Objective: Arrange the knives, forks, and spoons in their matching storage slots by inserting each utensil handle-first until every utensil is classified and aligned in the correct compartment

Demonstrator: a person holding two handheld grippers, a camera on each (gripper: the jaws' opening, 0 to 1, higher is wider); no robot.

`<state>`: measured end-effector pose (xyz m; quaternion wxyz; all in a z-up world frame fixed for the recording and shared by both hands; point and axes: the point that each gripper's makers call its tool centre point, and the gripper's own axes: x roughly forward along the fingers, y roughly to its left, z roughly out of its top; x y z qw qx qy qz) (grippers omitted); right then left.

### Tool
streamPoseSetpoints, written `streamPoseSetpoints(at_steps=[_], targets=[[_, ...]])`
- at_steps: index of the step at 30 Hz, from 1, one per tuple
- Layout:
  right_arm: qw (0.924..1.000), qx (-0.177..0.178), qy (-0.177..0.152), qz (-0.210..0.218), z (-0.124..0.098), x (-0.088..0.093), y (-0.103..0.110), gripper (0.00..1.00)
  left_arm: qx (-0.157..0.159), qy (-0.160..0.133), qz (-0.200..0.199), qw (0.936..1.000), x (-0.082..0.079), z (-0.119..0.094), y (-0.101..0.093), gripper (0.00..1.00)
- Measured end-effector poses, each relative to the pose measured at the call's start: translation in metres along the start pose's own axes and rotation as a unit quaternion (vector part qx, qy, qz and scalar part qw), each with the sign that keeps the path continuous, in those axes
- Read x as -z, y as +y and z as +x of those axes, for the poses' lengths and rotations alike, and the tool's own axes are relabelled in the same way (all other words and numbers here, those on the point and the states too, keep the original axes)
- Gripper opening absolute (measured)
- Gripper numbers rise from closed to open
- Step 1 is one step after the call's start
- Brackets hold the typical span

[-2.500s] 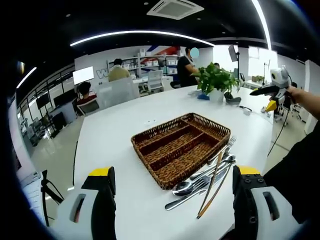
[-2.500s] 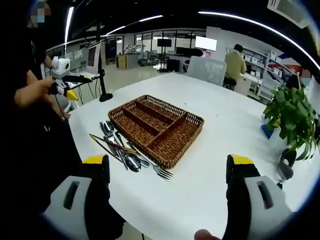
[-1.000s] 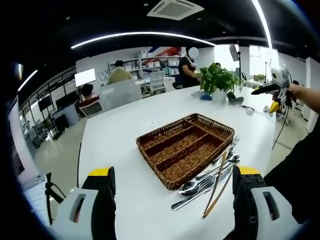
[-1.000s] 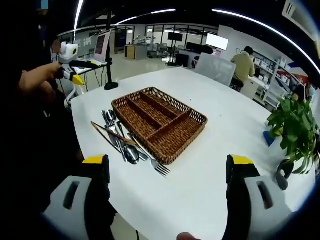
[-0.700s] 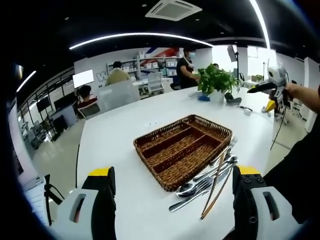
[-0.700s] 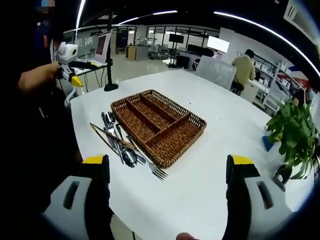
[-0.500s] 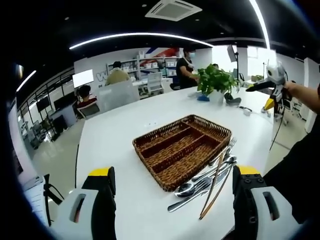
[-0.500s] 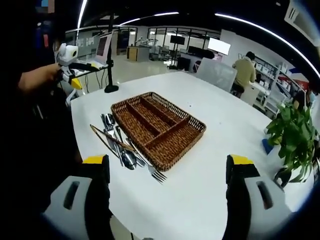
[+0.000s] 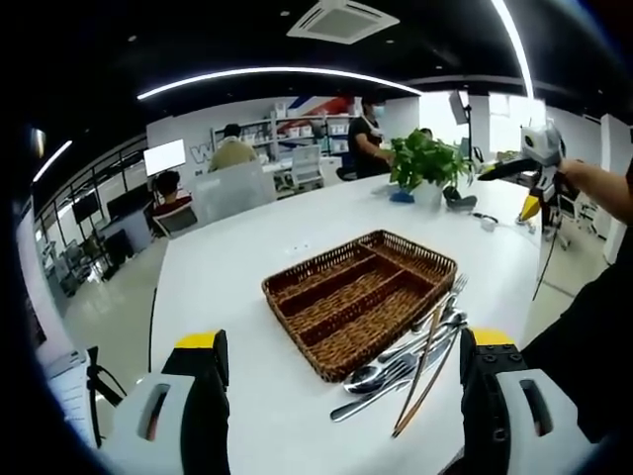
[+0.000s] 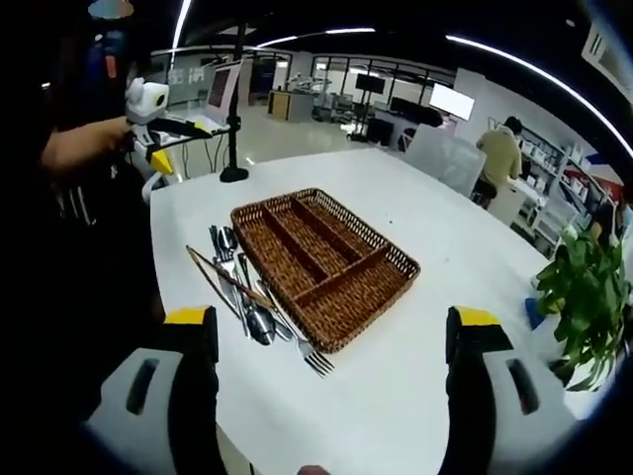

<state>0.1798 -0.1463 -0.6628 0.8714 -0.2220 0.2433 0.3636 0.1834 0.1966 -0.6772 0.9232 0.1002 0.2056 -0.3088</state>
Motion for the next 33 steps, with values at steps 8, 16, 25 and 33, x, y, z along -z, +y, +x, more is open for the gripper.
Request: streamPoseSetpoints(at_steps=[8, 16, 25, 33], targets=[[0.9995, -0.028, 0.009, -0.011, 0.011, -0.004, 0.007, 0.97, 0.002, -0.005, -0.001, 1.0000, -0.002, -0.004, -0.006, 0.99], [0.9977, -0.059, 0.006, -0.034, 0.023, -0.009, 0.022, 0.91, 0.003, -0.006, 0.003, 1.0000, -0.002, -0.004, -0.008, 0.99], [0.9937, -0.092, 0.001, -0.063, 0.031, -0.017, 0.035, 0.90, -0.003, -0.006, 0.015, 0.9999, -0.003, -0.008, -0.007, 0.99], [0.9891, -0.116, 0.001, -0.091, 0.043, -0.027, 0.044, 0.84, 0.003, 0.000, 0.015, 0.9999, 0.001, -0.010, -0.011, 0.99]])
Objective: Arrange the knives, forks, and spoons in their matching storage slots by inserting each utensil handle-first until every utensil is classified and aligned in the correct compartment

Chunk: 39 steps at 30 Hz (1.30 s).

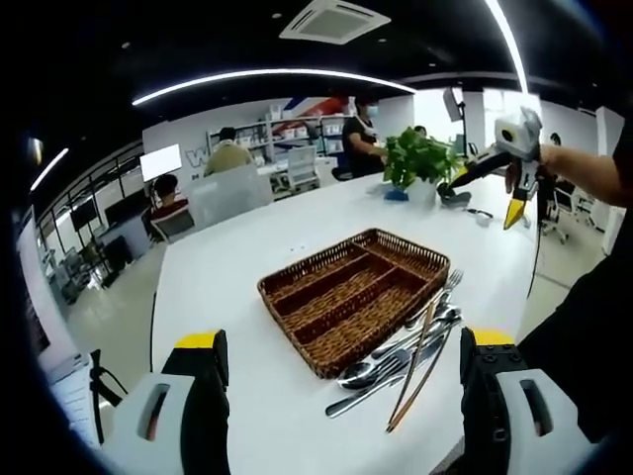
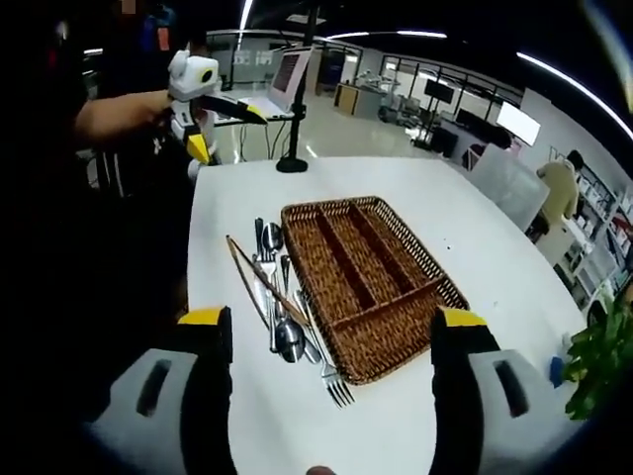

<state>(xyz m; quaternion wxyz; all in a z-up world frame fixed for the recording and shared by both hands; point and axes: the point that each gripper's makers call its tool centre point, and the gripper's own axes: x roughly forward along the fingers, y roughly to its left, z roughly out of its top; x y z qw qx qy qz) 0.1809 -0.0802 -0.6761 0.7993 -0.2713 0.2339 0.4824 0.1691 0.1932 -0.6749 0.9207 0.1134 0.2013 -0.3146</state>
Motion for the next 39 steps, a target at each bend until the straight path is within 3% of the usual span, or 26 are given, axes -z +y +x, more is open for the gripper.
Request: streamPoseSetpoints(at_steps=[13, 20, 29, 39], targets=[[0.9992, -0.031, 0.012, -0.022, 0.028, 0.005, 0.012, 0.74, -0.011, 0.014, 0.015, 0.9997, 0.005, -0.001, 0.007, 0.99], [0.9989, -0.037, 0.017, -0.022, 0.034, 0.008, 0.013, 0.72, -0.010, 0.012, 0.011, 0.9998, 0.004, -0.001, 0.008, 0.99], [0.9965, -0.067, 0.040, -0.030, 0.058, 0.024, 0.024, 0.66, -0.011, 0.008, 0.000, 0.9999, 0.004, -0.001, 0.008, 0.99], [0.9947, -0.088, 0.042, -0.030, 0.076, 0.029, 0.034, 0.59, -0.016, 0.010, -0.007, 0.9998, 0.008, -0.002, 0.012, 0.99]])
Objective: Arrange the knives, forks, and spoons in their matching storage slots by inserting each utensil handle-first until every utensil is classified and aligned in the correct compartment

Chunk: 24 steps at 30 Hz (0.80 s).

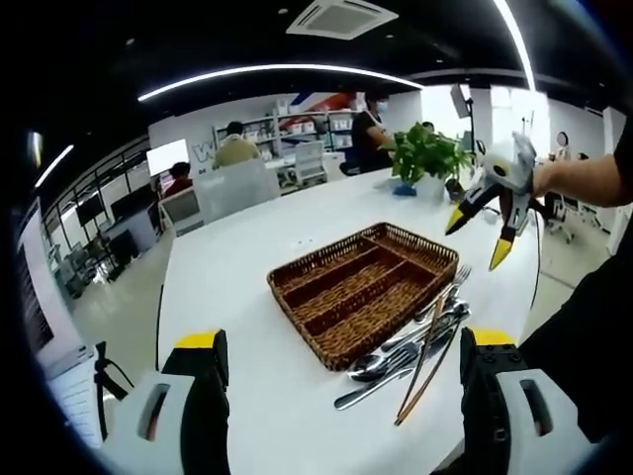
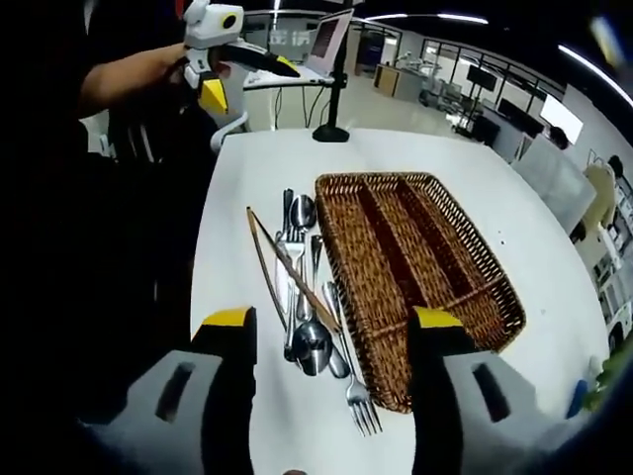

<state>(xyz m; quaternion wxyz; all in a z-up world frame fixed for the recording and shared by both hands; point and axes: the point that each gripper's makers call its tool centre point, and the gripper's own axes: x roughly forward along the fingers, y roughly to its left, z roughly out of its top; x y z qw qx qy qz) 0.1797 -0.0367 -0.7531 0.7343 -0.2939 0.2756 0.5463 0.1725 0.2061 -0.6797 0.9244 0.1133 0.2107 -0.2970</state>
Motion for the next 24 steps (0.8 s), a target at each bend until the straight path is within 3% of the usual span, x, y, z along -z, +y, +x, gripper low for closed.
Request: streamPoseSetpoints(at_steps=[15, 24], targets=[[0.9969, -0.049, 0.041, -0.046, 0.050, 0.021, 0.020, 0.43, 0.000, 0.005, -0.007, 1.0000, 0.007, 0.002, -0.002, 0.99], [0.9963, -0.055, 0.048, -0.045, 0.063, 0.023, 0.018, 0.36, 0.000, 0.009, -0.009, 0.9999, 0.009, 0.001, -0.002, 0.99]])
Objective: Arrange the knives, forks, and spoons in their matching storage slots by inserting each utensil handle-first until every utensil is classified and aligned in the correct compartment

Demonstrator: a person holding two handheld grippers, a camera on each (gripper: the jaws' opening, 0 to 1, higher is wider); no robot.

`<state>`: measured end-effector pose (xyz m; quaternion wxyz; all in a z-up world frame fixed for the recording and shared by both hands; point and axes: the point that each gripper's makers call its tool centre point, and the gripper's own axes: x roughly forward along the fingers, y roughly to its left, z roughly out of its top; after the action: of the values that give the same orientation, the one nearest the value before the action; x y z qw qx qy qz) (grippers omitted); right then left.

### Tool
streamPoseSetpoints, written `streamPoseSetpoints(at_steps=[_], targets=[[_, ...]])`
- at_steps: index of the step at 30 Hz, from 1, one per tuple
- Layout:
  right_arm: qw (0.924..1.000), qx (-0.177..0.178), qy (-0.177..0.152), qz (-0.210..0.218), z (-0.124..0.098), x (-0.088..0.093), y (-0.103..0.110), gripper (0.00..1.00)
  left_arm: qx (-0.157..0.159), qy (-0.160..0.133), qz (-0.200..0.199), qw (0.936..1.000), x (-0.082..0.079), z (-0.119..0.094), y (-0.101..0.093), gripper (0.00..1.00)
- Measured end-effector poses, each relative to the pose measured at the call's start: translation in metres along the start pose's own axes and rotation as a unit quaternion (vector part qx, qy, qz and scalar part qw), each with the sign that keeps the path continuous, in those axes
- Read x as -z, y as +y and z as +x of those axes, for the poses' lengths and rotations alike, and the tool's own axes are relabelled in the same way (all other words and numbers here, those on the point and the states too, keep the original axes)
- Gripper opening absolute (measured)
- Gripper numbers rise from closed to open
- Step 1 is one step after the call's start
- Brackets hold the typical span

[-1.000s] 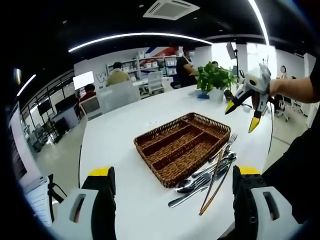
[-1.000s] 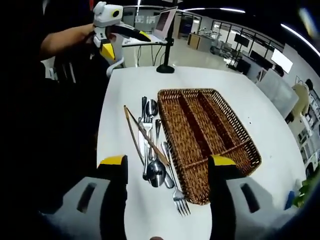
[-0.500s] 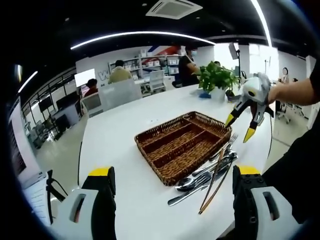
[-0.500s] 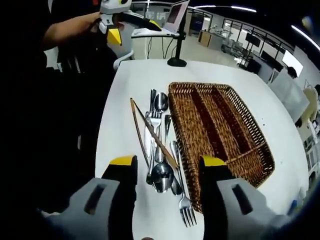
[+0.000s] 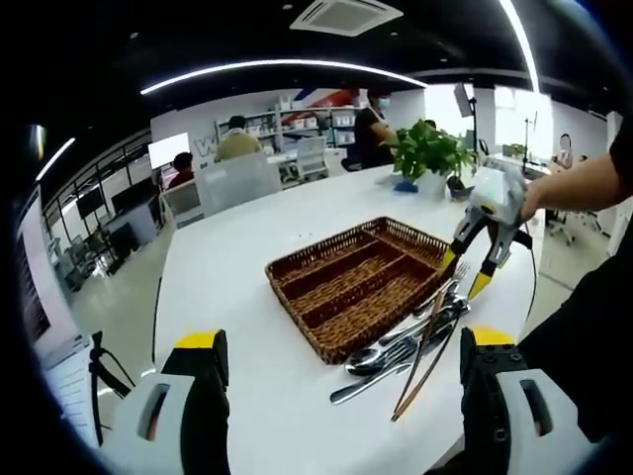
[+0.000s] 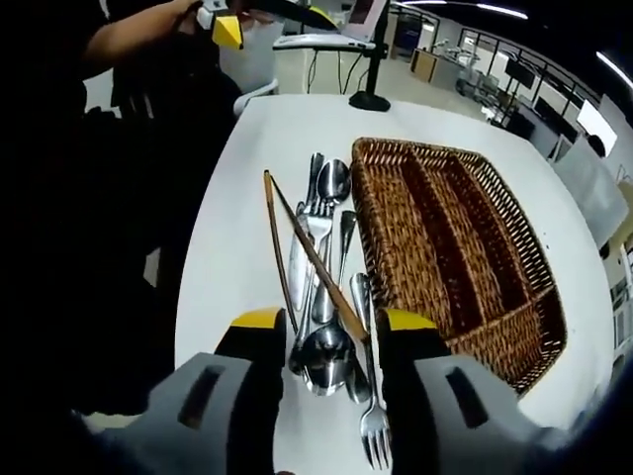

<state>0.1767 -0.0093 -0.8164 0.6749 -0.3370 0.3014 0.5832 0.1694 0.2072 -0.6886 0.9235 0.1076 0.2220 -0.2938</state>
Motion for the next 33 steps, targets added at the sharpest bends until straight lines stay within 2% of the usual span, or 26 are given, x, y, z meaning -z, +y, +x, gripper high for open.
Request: streamPoseSetpoints(at_steps=[11, 18, 29, 33], targets=[[0.9999, 0.009, 0.001, 0.004, 0.018, 0.003, -0.005, 0.28, -0.002, 0.001, -0.001, 1.0000, 0.001, 0.000, 0.000, 0.99], [0.9995, -0.007, 0.021, -0.023, 0.038, 0.006, -0.002, 0.23, -0.004, 0.001, -0.006, 1.0000, 0.005, -0.005, 0.002, 0.99], [0.9984, -0.019, 0.034, -0.042, 0.048, 0.011, -0.004, 0.17, -0.008, 0.004, -0.010, 0.9999, 0.009, -0.010, 0.005, 0.99], [0.9967, -0.023, 0.039, -0.067, 0.051, 0.011, -0.006, 0.16, -0.010, 0.004, -0.011, 0.9999, 0.010, -0.012, 0.007, 0.99]])
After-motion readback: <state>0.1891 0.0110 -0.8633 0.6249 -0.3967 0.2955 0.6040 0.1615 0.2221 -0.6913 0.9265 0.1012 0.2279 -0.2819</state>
